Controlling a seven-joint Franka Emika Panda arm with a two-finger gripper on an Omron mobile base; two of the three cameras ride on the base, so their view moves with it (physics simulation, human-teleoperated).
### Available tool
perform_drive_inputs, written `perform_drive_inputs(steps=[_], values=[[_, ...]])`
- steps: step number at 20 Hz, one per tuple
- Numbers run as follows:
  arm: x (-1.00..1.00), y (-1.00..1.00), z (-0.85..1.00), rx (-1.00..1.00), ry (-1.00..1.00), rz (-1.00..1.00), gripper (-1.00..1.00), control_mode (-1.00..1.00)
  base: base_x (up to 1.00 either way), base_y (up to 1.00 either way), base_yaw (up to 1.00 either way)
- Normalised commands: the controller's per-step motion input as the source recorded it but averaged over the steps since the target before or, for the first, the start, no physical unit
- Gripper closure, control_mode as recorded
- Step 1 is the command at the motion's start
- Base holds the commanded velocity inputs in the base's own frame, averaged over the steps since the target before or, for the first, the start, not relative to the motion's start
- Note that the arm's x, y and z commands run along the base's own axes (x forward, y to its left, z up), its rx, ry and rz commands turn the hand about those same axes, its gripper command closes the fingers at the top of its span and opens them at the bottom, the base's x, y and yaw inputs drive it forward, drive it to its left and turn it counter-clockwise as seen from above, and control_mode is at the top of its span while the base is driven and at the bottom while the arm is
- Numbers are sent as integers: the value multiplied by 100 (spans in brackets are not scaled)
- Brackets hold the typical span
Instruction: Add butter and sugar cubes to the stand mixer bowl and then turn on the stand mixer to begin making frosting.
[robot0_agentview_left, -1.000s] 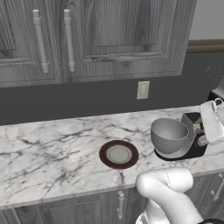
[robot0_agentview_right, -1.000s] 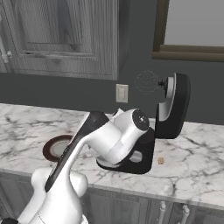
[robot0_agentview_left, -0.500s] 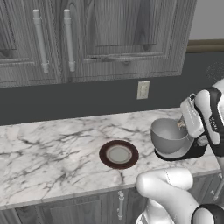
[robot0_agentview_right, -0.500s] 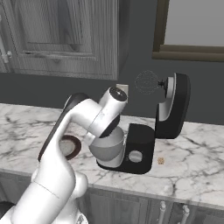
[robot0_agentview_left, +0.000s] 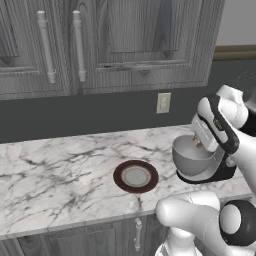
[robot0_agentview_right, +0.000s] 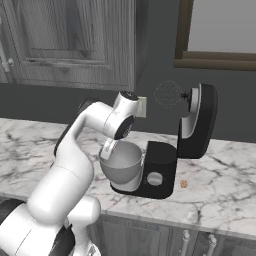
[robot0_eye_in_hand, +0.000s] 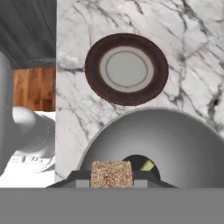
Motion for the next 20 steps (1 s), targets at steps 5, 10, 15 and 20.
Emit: perform_drive_inputs(steps=[5, 10, 15, 20], values=[[14, 0, -39, -3, 2, 6, 100, -100, 0, 0, 0], [0, 0, -36, -5, 0, 1, 100, -100, 0, 0, 0], [0, 0, -26, -4, 0, 0, 100, -100, 0, 0, 0], [0, 0, -24, 0, 0, 0, 100, -100, 0, 0, 0]])
